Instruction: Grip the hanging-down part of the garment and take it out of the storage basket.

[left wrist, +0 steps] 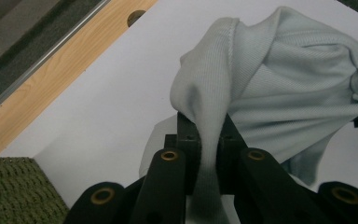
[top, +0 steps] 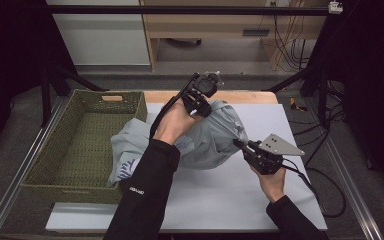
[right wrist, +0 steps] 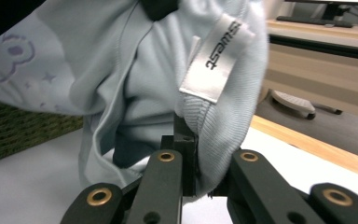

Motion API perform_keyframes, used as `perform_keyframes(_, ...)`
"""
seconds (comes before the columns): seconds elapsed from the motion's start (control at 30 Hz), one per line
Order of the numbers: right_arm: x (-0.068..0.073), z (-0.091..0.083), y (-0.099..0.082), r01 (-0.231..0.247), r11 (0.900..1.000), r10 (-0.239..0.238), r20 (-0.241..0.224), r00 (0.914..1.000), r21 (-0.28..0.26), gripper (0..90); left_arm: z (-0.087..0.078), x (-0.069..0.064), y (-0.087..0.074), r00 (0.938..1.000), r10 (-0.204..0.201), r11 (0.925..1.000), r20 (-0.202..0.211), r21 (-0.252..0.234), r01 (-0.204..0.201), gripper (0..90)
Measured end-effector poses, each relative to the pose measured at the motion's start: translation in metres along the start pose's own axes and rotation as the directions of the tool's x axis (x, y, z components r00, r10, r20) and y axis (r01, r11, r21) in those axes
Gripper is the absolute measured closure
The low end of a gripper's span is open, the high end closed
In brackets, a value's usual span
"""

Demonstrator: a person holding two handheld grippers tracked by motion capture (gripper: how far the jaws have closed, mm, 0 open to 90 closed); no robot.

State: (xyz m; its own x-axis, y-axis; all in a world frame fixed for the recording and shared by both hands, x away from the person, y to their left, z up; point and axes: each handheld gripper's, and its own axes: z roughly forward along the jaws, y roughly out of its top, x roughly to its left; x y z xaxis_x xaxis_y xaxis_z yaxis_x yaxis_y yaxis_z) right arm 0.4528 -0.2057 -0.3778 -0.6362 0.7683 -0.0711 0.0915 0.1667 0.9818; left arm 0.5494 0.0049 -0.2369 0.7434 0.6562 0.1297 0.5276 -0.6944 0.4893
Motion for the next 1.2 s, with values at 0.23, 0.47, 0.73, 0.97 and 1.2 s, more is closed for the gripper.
perform_keyframes(0.23,-0.009,-0.012,0.006,0.004,0.9997,-0.003,0.049,0.9988,-0.025,85.8,0.002,-0.008,0.005,0.9997,0.021,0.9997,0.012,-0.012,-0.02,83.2)
perform_keyframes(0.47,-0.023,-0.019,0.011,0.004,0.9995,0.0,0.113,0.9936,-0.031,85.8,0.004,-0.011,0.006,0.9994,0.024,0.9996,0.024,-0.011,-0.024,83.2)
perform_keyframes(0.73,-0.033,-0.022,0.018,0.007,0.9989,0.003,0.195,0.9807,-0.047,85.8,0.009,-0.016,0.008,0.9989,0.03,0.9995,0.037,-0.011,-0.029,83.1)
perform_keyframes(0.97,-0.036,-0.024,0.022,0.012,0.998,0.001,0.212,0.9772,-0.062,85.6,0.012,-0.017,0.009,0.9989,0.038,0.9993,0.027,-0.006,-0.038,83.2)
perform_keyframes(1.2,-0.023,-0.014,0.009,-0.02,0.9998,0.02,0.09,0.9957,-0.011,82.9,0.015,-0.013,0.003,0.9996,0.02,0.9998,0.021,-0.003,-0.02,83.1)
